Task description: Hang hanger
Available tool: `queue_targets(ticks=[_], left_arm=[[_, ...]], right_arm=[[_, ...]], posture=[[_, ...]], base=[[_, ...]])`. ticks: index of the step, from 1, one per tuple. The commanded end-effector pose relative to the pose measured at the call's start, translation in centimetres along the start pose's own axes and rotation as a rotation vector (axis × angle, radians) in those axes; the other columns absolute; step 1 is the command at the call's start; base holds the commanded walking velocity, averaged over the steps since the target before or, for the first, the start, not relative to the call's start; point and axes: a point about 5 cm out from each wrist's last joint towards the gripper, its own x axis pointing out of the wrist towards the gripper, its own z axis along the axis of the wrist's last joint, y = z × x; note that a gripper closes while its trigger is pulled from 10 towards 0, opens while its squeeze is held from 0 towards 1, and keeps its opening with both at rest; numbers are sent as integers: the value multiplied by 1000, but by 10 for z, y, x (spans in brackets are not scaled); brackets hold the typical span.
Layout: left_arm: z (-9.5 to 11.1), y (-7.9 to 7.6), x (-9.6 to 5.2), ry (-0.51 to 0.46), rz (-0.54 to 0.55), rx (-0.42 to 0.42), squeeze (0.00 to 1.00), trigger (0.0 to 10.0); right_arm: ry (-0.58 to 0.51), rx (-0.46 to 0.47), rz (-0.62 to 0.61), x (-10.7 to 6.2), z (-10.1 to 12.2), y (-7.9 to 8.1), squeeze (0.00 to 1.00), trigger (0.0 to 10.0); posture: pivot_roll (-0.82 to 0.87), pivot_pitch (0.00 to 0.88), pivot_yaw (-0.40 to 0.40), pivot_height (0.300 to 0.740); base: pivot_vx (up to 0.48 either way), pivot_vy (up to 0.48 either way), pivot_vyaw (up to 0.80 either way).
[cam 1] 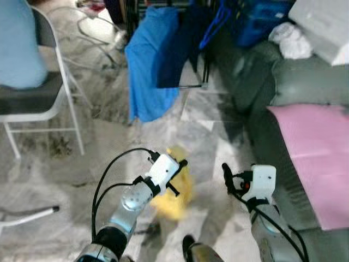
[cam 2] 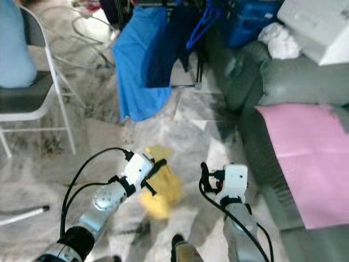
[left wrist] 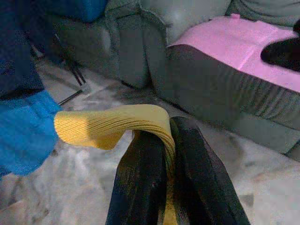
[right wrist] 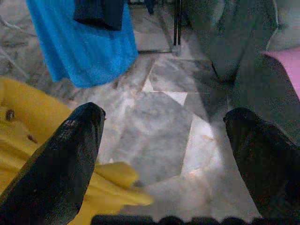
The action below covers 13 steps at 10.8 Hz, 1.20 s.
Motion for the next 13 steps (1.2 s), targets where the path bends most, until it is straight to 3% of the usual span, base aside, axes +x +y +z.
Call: queue_targets(ticks=[1,4,9,13], left_arm=[[-2,-2,-2,-8,2,-12,0,10000],[-1,-14,0,-29,-17,-46,0,10000],[-1,-21,2,-30,-42,-57,0,10000],[-12,-32,-4,11,-54,-67,0,10000]], right_arm=[[3,-5,-3,-1,0,-1,0,10000],[-3,-61,68,-1,0,11,0,10000],[1,-50,46,0,-1,7,0,10000],[0,-45,41,2,-2,10,0,10000]], posture=[[-138,187,-24,740],[-132,185,-25,740],[-135,186,-25,740],[-131,167,-23,740]], base=[[289,0,0],[344,0,0],[392,277,0],[300,124,-703]])
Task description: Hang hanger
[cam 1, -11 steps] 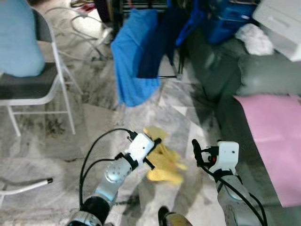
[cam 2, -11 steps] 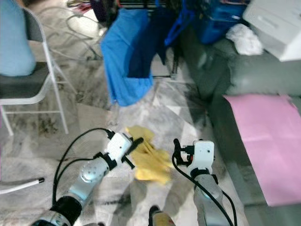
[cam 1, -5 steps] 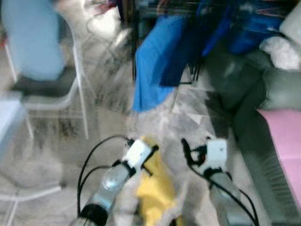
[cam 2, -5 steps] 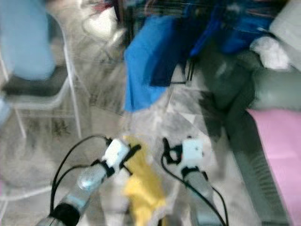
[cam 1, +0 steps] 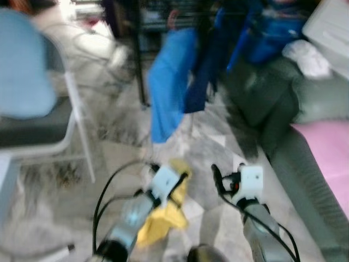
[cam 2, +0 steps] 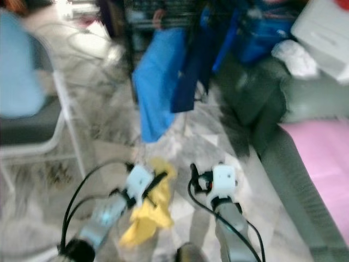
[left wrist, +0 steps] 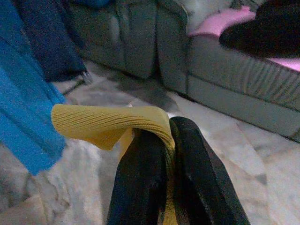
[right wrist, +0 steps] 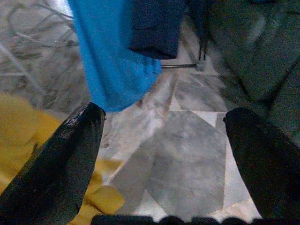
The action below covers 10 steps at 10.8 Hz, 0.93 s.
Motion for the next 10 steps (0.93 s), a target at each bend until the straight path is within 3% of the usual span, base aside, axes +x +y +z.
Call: queue_targets(ticks=[1,5,6,8,10], left_arm=[[7,-6,6,-30,-6,12,0,10000],[-2,-4,3,3,28,-59,0,10000],[-4,1,5,22,62,-89,0,10000],[-6,16,5,43,160,-169,0,10000],[-8,22,4,42,191,-232,0,10000]], right_arm=[[-5,-9,-34,-1,1,-10,0,10000],[9,-1,-23,5,-5,-4,0,10000],[-3,7,-24,14,-2,-2,0,10000],[-26,14,-25,19,4,-3,0,10000],[-31,8,-18,21,2,-3,0,10000]], posture=[[-129,162,-26,740],[-107,68,-15,740],[-106,13,-6,740],[-108,0,-3,740],[-110,0,-5,740]], base=[[0,0,0],[0,0,0],[0,0,0],[0,0,0],[0,0,0]])
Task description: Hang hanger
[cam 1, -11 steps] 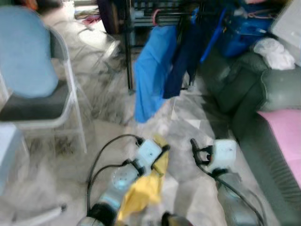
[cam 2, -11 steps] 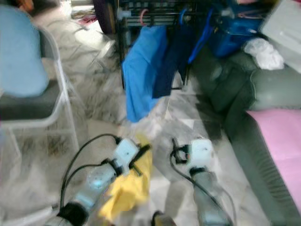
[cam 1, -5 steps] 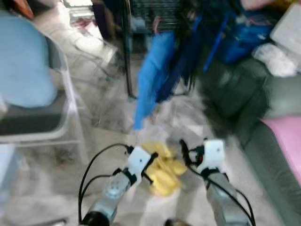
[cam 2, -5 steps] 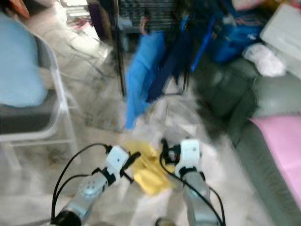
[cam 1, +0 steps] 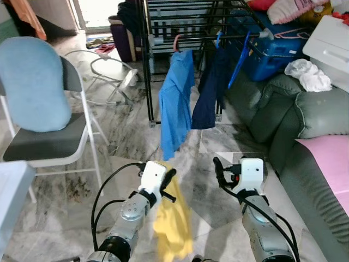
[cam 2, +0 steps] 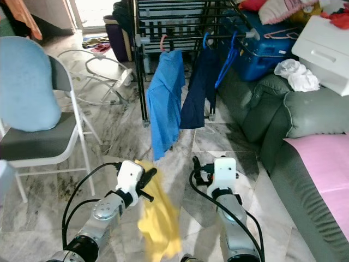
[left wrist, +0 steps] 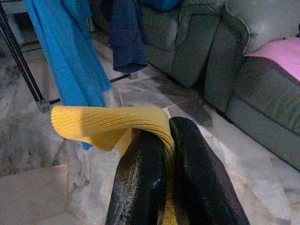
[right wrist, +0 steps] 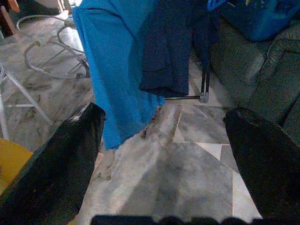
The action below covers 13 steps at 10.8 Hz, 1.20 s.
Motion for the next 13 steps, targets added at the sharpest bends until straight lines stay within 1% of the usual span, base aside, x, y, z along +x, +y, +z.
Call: queue_targets(ticks=[1,2,3,4,5,6,7,8,9,10,11,12,13], left_arm=[[3,2,1,-17,-3,-19,0,10000],[-2,1,-1,1,-6,-45,0,10000],[-7,-4,-2,20,-38,-52,0,10000],[-2,-6,0,-3,-65,-45,0,10000],[-2,-2,-1,-2,-54,-34,0,10000],[6,6,2,-23,-25,-47,0,10000],[2,11,1,14,-27,-41,0,10000],[1,11,0,29,-48,-19,0,10000],[2,6,2,30,-90,-23,0,10000],[2,0,5,34,-119,-14,0,10000],[2,-6,7,41,-144,-21,0,10000],[1,-17,10,44,-183,-29,0,10000],[2,-23,11,36,-208,-32,0,10000]], right_arm=[[-10,1,13,-1,0,5,0,10000],[-10,1,16,-4,-2,8,0,10000],[22,20,8,-10,-13,9,0,10000],[44,17,36,-12,-19,12,0,10000],[67,8,69,-7,-24,20,0,10000],[52,17,105,3,-17,28,0,10000],[73,-2,114,10,-20,35,0,10000],[72,23,93,11,-21,35,0,10000],[61,12,62,6,-24,25,0,10000],[52,15,21,1,-25,12,0,10000],[49,2,-17,-4,-28,1,0,10000],[37,2,-94,-15,-31,-13,0,10000],[20,-5,-112,-21,-29,-16,0,10000]], posture=[[-136,0,2,740],[-150,3,8,740],[-131,12,1,740],[-80,0,-15,740],[-26,0,-13,740],[-22,0,17,740],[-30,0,25,740],[-47,0,49,740],[-96,0,81,740],[-126,0,92,740],[-164,0,100,740],[-209,36,94,740],[-225,47,92,740]], base=[[0,0,0],[0,0,0],[0,0,0],[0,0,0],[0,0,0],[0,0,0],[0,0,0],[0,0,0],[244,0,0],[259,0,0],[255,0,0],[259,0,0],[259,0,0]])
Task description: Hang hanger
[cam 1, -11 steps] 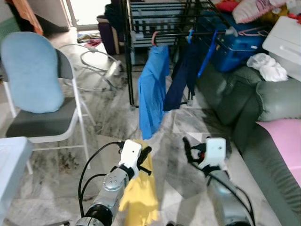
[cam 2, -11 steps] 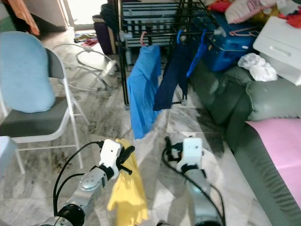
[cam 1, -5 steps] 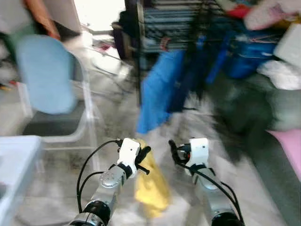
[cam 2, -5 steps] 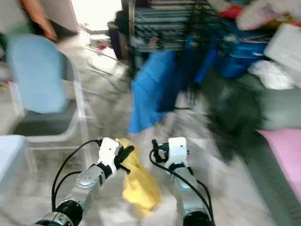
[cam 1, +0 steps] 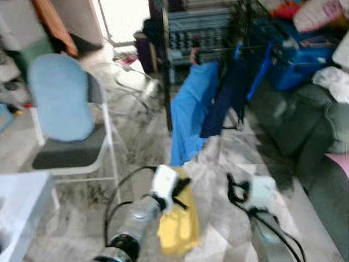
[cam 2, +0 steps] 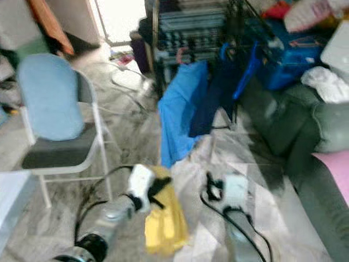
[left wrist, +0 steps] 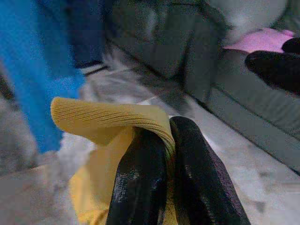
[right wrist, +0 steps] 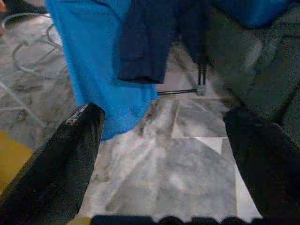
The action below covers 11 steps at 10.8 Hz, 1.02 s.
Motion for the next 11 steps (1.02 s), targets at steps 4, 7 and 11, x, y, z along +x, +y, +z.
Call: queue_targets(ticks=[4,7,11], left_arm=[[20,11,2,-56,-23,48,0,10000],[35,15,7,-114,26,25,0,10000],[39,27,1,-130,76,38,0,10000]], right_arm=[[-38,-24,21,-3,12,15,0,10000],[-67,-62,50,11,26,15,0,10000],[-77,-38,1,9,32,4,0,10000]], posture=[[-264,88,99,740],[-246,121,104,740],[-204,170,92,740]], base=[[255,0,0],[262,0,0],[278,0,0]])
